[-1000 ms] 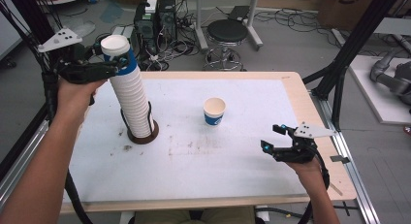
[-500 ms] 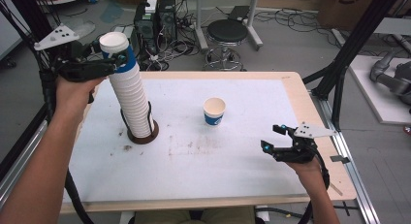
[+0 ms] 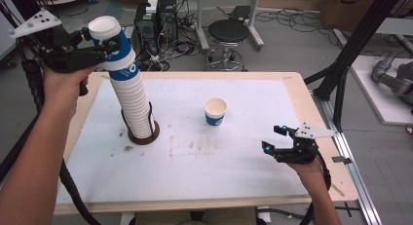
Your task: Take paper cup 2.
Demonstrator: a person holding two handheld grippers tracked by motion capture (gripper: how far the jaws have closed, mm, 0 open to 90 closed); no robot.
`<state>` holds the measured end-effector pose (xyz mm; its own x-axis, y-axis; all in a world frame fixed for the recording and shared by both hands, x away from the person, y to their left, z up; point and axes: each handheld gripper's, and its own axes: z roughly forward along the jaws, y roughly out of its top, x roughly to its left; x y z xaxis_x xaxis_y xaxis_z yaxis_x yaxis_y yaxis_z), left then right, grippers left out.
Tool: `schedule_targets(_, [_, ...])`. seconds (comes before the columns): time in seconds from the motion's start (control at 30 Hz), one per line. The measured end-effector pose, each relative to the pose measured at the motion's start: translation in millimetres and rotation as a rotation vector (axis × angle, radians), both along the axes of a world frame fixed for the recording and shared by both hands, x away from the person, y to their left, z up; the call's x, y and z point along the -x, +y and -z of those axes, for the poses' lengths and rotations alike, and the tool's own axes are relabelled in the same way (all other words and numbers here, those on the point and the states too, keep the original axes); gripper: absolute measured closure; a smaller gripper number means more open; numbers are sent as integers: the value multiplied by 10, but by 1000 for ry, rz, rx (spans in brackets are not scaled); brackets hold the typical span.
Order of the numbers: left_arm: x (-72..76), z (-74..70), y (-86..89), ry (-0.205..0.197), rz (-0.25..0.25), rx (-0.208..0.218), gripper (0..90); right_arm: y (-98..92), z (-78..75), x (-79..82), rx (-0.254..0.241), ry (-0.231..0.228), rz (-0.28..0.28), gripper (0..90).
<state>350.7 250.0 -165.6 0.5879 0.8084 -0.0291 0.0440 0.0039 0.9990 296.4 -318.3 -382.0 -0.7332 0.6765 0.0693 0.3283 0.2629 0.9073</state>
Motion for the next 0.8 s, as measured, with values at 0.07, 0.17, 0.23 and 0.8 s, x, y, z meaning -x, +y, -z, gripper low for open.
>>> schedule_targets(0.07, [11,-35,13,-6,2,15,272,1,0,1,0,1,0,208])
schedule_targets(0.17, [37,-89,46,-19,-2,25,273,0,-1,1,0,0,-1,208])
schedule_targets(0.23, [65,-124,82,-30,-4,40,275,0,0,1,-1,1,-1,208])
schedule_targets(0.8, [348,-209,409,-67,-19,52,275,-2,5,0,-3,4,-2,208])
